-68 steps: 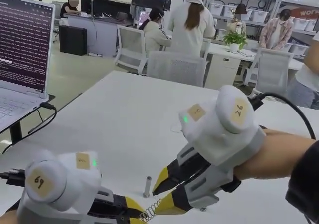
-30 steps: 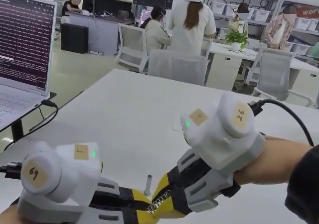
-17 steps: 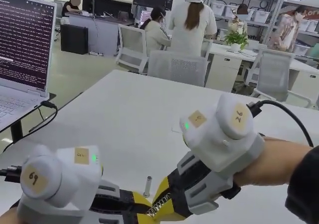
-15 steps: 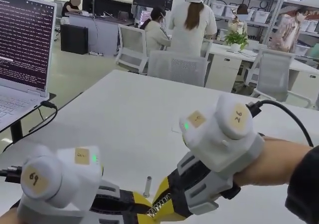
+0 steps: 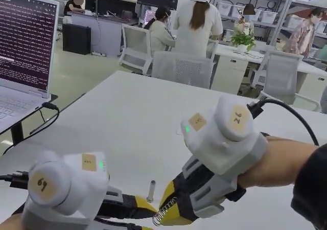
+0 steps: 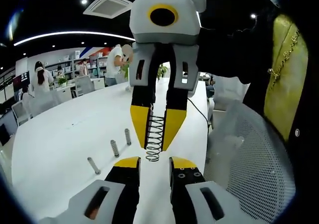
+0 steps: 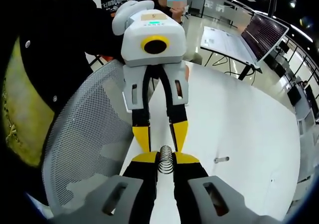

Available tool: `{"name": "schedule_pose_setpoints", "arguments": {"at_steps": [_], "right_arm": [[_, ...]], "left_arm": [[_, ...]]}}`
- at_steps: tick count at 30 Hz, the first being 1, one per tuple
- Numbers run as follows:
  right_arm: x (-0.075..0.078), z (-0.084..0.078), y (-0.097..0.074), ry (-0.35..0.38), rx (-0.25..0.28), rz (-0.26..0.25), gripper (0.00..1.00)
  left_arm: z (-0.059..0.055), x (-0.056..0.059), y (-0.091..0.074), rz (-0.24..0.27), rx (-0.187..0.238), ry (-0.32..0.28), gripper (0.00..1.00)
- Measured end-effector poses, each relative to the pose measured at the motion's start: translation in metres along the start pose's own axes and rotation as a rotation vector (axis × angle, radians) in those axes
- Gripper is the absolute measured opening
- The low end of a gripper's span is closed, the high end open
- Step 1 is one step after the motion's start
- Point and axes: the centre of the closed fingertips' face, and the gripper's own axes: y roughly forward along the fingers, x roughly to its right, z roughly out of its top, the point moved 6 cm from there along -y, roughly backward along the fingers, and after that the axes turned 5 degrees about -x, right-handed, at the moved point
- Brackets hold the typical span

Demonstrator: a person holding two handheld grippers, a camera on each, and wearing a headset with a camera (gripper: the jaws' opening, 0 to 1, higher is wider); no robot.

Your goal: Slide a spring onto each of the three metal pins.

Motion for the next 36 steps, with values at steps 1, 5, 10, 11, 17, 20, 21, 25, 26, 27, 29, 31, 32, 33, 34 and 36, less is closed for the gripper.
{"name": "schedule_pose_setpoints", "arguments": {"at_steps": [1,5,10,11,17,20,21,25,26,27,29,31,32,33,34,36], "right_arm": [[0.0,-0.001,0.0,0.002,-0.002,0.001,0.08],[0.001,-0.001,0.0,0.004,-0.004,-0.001,0.08],[0.003,-0.002,0.0,0.006,-0.009,-0.008,0.08],[0.003,-0.002,0.0,0.007,-0.009,-0.008,0.08],[0.004,-0.003,0.0,0.006,-0.016,-0.01,0.08],[0.005,-0.003,-0.001,0.005,-0.018,-0.011,0.08],[0.005,-0.003,-0.001,0.005,-0.018,-0.011,0.08],[0.006,-0.003,-0.001,0.004,-0.019,-0.014,0.08],[0.006,-0.003,-0.002,0.003,-0.019,-0.014,0.08],[0.007,-0.003,-0.002,0.003,-0.02,-0.015,0.08],[0.007,-0.004,-0.002,0.002,-0.021,-0.015,0.08],[0.008,-0.003,-0.002,0.002,-0.022,-0.016,0.08],[0.009,-0.003,-0.003,0.0,-0.024,-0.018,0.08],[0.009,-0.003,-0.003,0.0,-0.025,-0.018,0.08],[0.01,-0.003,-0.003,0.0,-0.025,-0.018,0.08],[0.011,-0.003,-0.003,0.001,-0.027,-0.018,0.08]], "left_arm": [[0.0,0.0,0.0,0.002,-0.002,-0.003,0.18],[-0.002,-0.004,-0.001,0.02,-0.008,-0.032,0.28],[-0.004,-0.006,-0.003,0.04,-0.008,-0.062,0.4],[-0.004,-0.007,-0.003,0.042,-0.008,-0.071,0.42],[-0.005,-0.011,-0.007,0.067,0.006,-0.111,0.57],[-0.006,-0.012,-0.009,0.089,0.003,-0.119,0.63],[-0.006,-0.013,-0.01,0.093,0.008,-0.125,0.66],[-0.007,-0.015,-0.013,0.111,0.012,-0.14,0.73],[-0.008,-0.016,-0.013,0.111,0.01,-0.142,0.74],[-0.009,-0.016,-0.014,0.113,0.01,-0.148,0.74],[-0.01,-0.018,-0.015,0.123,0.016,-0.151,0.77],[-0.013,-0.02,-0.017,0.14,0.011,-0.141,0.77],[-0.014,-0.021,-0.018,0.147,0.012,-0.133,0.79],[-0.014,-0.021,-0.018,0.146,0.015,-0.131,0.78],[-0.017,-0.022,-0.019,0.15,0.014,-0.137,0.78],[-0.021,-0.024,-0.021,0.164,0.001,-0.124,0.78]]}}
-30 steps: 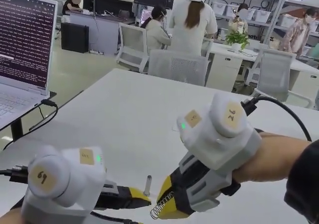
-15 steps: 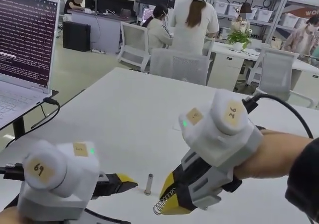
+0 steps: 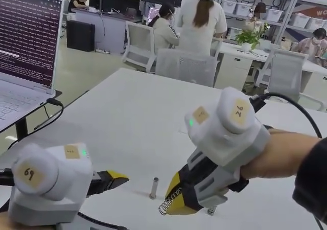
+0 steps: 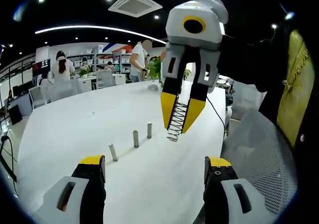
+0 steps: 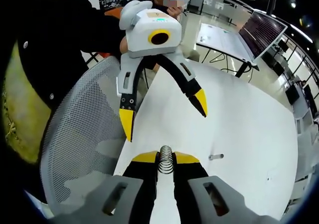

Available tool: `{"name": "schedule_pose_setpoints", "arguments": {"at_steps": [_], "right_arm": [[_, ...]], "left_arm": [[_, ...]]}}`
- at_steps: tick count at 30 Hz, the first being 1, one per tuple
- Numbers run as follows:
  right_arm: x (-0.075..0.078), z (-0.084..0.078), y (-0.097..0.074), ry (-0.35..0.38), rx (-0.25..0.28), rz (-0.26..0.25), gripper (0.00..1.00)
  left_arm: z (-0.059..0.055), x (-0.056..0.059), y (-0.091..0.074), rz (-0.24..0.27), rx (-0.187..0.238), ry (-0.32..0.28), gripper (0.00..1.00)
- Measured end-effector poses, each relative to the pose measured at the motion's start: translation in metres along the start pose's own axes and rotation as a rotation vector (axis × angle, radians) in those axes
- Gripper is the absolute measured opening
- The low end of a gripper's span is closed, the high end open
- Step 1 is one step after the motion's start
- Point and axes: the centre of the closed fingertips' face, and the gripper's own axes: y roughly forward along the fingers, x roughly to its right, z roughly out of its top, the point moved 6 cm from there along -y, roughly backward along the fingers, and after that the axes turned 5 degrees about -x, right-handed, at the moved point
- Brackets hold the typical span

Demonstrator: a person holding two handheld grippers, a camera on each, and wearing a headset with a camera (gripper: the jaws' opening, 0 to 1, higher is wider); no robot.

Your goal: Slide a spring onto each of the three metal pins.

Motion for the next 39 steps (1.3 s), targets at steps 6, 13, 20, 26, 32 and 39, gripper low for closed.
{"name": "schedule_pose_setpoints", "arguments": {"at_steps": [6,13,20,26,32,39], "right_arm": [[0.007,-0.001,-0.002,-0.001,-0.014,-0.005,0.08],[0.022,-0.001,-0.007,-0.001,-0.036,-0.018,0.08],[0.044,-0.004,-0.012,0.003,-0.075,-0.032,0.08],[0.062,-0.004,-0.011,0.007,-0.092,-0.035,0.08],[0.078,-0.006,-0.005,-0.001,-0.134,-0.036,0.08],[0.101,-0.008,0.003,-0.025,-0.215,-0.028,0.08]], "left_arm": [[-0.009,-0.007,-0.005,0.031,-0.008,0.003,0.79],[-0.017,-0.014,-0.01,0.057,-0.017,0.003,0.79],[-0.023,-0.017,-0.012,0.066,-0.018,-0.001,0.78],[-0.026,-0.022,-0.014,0.077,-0.016,-0.012,0.77],[-0.028,-0.024,-0.016,0.083,-0.023,-0.013,0.76],[-0.03,-0.026,-0.016,0.088,-0.024,-0.022,0.75]]}}
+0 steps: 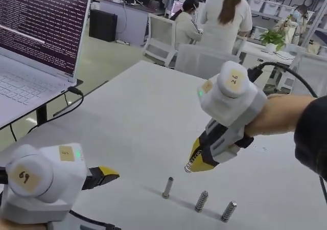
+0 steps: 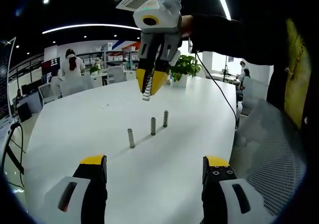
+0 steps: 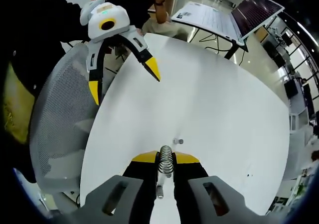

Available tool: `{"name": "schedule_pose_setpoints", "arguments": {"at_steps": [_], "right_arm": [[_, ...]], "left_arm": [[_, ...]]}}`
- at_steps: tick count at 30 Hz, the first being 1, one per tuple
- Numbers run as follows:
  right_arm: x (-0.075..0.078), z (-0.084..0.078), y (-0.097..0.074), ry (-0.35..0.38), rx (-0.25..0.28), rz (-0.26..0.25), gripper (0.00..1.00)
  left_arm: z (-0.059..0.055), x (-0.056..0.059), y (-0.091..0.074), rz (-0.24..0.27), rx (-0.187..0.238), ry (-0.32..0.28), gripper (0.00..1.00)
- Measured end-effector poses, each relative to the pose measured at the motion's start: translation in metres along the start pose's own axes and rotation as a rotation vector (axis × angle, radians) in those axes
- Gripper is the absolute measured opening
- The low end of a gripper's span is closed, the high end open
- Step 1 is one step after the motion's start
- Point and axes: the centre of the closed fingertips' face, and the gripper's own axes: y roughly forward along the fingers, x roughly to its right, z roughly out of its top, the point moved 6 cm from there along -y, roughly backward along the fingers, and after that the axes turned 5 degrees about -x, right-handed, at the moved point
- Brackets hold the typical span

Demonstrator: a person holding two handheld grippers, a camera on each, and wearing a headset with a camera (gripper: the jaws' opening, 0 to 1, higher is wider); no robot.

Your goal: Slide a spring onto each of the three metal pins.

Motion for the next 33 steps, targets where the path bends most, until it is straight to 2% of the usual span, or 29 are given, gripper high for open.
{"name": "schedule_pose_setpoints", "arguments": {"at_steps": [5,13,25,33], "right_arm": [[0.017,-0.002,0.013,0.001,-0.05,0.023,0.08],[0.029,-0.001,0.028,0.012,-0.063,0.038,0.08],[0.035,-0.002,0.059,-0.003,-0.112,0.077,0.08],[0.035,0.0,0.072,-0.007,-0.116,0.093,0.08]], "left_arm": [[0.0,0.001,0.001,-0.004,-0.005,0.0,0.75],[0.0,-0.003,0.0,0.004,-0.013,0.001,0.74],[-0.004,-0.005,-0.001,0.01,-0.025,-0.015,0.73],[-0.006,-0.006,0.0,0.007,-0.031,-0.02,0.72]]}}
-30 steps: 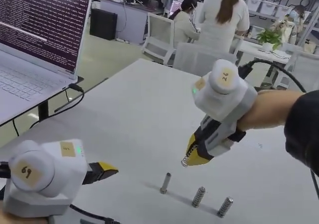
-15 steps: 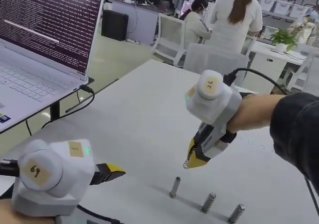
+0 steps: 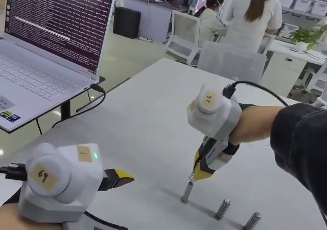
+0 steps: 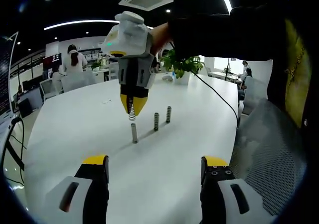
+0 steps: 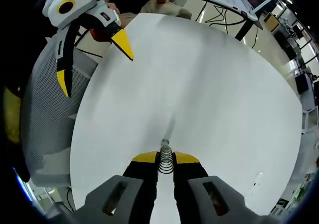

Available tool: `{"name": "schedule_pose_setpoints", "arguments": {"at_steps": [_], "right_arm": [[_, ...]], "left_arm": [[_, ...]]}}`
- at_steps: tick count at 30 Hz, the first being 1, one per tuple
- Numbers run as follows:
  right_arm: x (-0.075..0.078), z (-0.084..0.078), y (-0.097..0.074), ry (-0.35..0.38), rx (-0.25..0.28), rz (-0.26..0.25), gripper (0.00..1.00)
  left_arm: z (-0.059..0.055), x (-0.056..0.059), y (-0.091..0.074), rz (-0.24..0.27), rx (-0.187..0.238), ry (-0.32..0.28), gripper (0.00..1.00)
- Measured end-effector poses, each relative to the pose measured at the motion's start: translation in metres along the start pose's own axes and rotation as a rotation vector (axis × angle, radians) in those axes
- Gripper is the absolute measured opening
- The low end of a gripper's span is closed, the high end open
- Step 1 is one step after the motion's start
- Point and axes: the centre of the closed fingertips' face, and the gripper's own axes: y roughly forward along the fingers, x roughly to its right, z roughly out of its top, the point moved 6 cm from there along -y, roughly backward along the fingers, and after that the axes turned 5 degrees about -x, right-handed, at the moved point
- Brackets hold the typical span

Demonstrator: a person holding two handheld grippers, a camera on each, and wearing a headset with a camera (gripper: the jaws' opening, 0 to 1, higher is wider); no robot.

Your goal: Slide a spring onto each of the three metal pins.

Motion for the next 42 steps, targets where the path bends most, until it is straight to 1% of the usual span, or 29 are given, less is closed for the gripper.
{"name": "schedule_pose_setpoints", "arguments": {"at_steps": [5,18,30,42], "right_arm": [[0.002,-0.001,0.007,-0.005,-0.012,0.007,0.08],[0.004,-0.002,0.011,-0.009,-0.027,0.016,0.08],[0.003,-0.003,0.016,-0.005,-0.023,0.025,0.08],[0.002,-0.006,0.03,0.009,-0.016,0.037,0.08]], "left_arm": [[-0.001,-0.001,0.001,0.0,-0.002,-0.003,0.72],[-0.004,-0.003,0.003,-0.003,-0.008,-0.011,0.7],[-0.004,-0.003,0.003,-0.007,-0.008,-0.017,0.7],[-0.005,-0.002,0.005,-0.011,-0.015,-0.018,0.7]]}}
